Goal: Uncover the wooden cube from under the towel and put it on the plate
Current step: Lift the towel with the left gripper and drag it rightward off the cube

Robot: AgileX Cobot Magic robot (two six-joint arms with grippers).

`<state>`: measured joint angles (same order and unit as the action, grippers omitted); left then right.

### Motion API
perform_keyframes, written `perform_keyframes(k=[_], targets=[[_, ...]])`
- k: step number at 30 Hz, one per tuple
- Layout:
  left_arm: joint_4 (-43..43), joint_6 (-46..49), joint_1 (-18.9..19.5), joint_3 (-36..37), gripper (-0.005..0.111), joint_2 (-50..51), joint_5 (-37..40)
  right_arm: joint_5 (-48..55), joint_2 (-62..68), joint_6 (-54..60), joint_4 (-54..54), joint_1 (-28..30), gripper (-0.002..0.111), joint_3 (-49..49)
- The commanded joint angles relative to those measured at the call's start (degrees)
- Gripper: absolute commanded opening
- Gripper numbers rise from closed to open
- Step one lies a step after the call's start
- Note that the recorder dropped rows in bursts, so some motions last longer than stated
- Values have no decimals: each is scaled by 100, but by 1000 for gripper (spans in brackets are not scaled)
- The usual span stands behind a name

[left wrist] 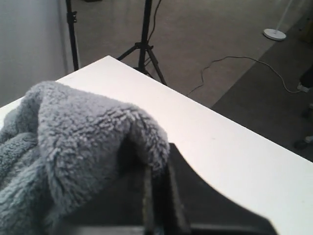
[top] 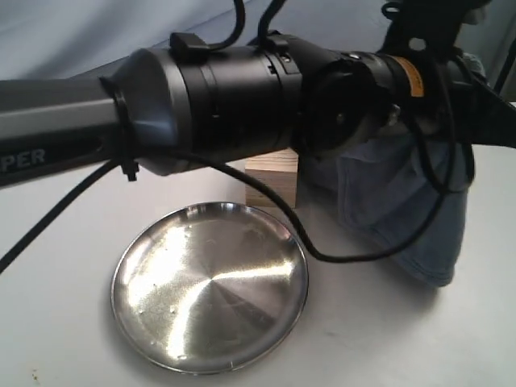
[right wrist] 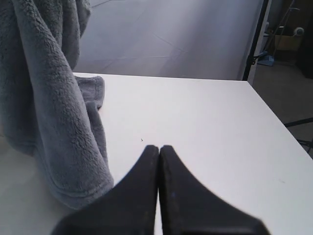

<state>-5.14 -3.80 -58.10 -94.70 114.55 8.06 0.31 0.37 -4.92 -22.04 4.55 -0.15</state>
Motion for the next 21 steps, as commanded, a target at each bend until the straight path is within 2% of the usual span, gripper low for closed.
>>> perform_keyframes(k=[1, 6, 16, 21], targets=[[18, 284, -313, -14, 0, -43, -134, 68, -37, -23, -28, 0, 3, 15], [18, 296, -532, -14, 0, 84, 249, 68, -37, -23, -28, 0, 3, 15], [-21, 563, -597, -25, 0, 726, 1161, 68, -37, -23, -28, 0, 3, 15], [-47, 1287, -723, -25, 0, 969, 1681, 68, -37, -23, -28, 0, 3, 15]])
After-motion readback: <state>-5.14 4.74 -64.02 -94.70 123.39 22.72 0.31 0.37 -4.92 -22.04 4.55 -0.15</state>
